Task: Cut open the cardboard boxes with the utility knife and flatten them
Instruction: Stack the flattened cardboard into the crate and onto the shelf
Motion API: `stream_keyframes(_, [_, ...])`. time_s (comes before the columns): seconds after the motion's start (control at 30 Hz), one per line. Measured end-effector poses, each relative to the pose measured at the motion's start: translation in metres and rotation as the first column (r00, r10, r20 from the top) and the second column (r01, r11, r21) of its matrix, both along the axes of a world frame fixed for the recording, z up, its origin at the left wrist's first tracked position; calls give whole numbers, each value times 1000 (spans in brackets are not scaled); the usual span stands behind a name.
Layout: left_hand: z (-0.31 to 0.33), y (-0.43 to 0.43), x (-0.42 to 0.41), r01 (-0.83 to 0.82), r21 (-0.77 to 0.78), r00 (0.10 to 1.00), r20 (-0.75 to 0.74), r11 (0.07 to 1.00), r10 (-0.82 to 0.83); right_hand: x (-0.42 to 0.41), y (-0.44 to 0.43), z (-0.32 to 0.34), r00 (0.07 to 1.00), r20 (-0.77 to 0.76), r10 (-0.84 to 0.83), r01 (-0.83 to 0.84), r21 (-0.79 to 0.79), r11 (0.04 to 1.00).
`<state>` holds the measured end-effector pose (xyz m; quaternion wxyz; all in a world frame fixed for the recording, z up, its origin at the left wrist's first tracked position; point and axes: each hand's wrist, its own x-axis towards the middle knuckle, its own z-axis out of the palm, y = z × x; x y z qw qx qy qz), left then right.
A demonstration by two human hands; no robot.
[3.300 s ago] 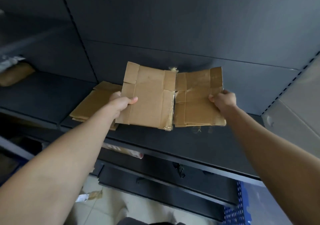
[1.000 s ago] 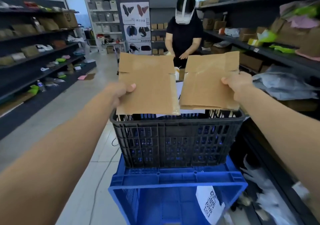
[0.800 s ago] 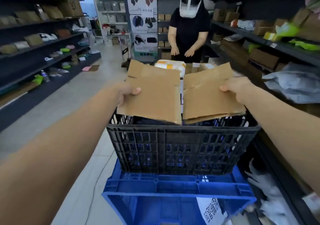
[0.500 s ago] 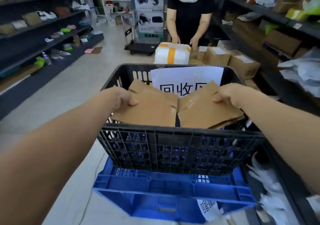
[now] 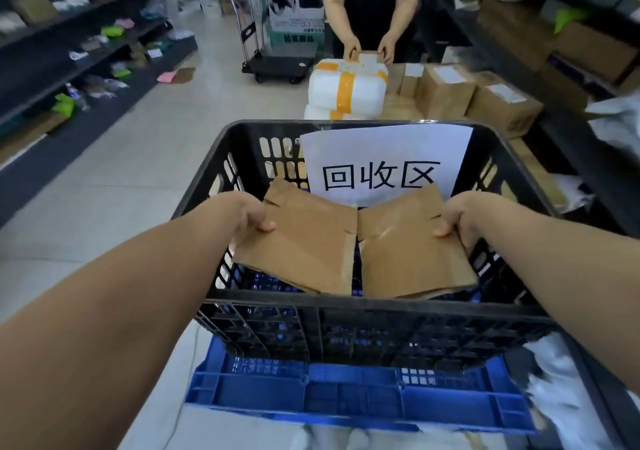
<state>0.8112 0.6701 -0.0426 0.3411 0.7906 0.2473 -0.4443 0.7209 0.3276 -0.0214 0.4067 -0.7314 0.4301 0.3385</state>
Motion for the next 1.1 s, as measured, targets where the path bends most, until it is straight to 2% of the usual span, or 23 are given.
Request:
stream_keyframes(0.03, [-7,0,3,-4,3,1000,-24,1000,4,3,0,-4,1000,-17,-14,14,9,1000])
stream_keyframes(0.1, [-26,0,10,-10,15,998,-62,1000,11,10,-4,-17,997,-43,65,-67,-44,997])
stream_keyframes(0.2, [-50,2,19,12,29,990,-144,999,-8,23,-13,-42,991,-134,29,-30,-4,1000])
stream_keyframes(0.3, [-65,3,24,96,46,966,-245,994,-82,26,-14,-55,972,-210,102,-101,15,995])
stream_keyframes(0.37, [-68,0,21,126,80,947,-307,989,-96,27,-19,-64,964,-254,76,-54,92,994])
stream_keyframes(0.47, [-80,1,20,264,213,926,-327,941,-186,25,-13,-72,955,-287,72,-44,101,994])
stream_keyframes(0.5, [-85,3,22,355,238,906,-324,904,-271,24,-11,-75,961,-266,78,-56,88,994])
stream_keyframes(0.57, [-93,5,21,368,193,887,-365,909,-282,21,-6,-83,960,-259,109,-93,73,993])
stream_keyframes(0.8, [-101,7,18,297,179,912,-343,938,-224,36,-1,-103,954,-257,156,-138,85,987])
stream_keyframes(0.9, [-102,4,12,416,285,892,-312,864,-327,42,5,-111,936,-267,229,-230,27,973])
stream_keyframes(0.97, [-97,-1,7,487,328,869,-276,809,-412,44,6,-116,901,-331,280,-307,-31,951])
stream_keyframes(1.1, [-84,-7,8,535,472,832,-148,701,-535,51,12,-111,797,-436,418,-512,-121,851])
